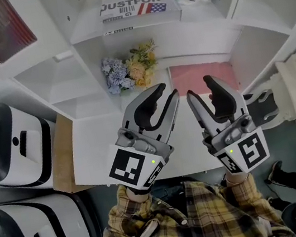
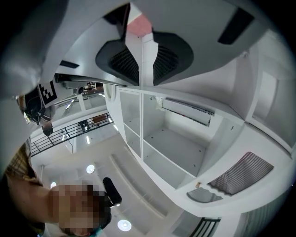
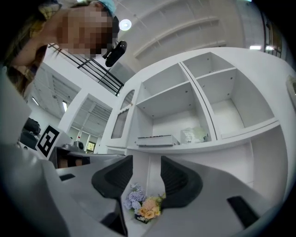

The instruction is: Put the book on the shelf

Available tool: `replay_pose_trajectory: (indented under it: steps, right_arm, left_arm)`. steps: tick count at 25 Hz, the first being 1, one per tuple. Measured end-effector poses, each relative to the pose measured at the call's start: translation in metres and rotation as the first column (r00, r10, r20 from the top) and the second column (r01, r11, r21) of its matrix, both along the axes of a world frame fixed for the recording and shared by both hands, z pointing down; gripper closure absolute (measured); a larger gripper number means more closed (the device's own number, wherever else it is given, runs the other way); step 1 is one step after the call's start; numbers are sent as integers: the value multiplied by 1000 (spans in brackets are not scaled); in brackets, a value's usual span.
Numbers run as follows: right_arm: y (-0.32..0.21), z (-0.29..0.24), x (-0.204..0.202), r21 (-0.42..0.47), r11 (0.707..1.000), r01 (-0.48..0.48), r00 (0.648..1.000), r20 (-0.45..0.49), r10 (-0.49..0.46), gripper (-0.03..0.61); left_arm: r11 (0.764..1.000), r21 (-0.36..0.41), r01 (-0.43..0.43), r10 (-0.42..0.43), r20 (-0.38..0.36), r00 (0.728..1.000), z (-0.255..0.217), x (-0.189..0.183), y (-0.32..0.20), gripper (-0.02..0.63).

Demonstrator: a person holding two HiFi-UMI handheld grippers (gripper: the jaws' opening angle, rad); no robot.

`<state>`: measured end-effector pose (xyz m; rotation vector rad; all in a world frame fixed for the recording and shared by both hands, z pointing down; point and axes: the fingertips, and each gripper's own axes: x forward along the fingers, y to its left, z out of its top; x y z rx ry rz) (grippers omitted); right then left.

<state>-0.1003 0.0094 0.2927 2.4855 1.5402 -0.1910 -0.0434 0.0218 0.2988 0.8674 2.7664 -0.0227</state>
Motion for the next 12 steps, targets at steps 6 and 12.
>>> replay_pose_trajectory:
  steps: [6, 12]
  right_arm:
    - [-16, 27, -3, 61, 998, 13, 1000, -12, -12, 411]
    - [-32, 58, 0, 133, 990, 39, 999, -37, -35, 454]
  left_arm:
    - [999, 31, -8, 8, -15, 1000, 23, -5, -13, 522]
    - [996, 81, -25, 28, -36, 999, 51, -7, -27, 541]
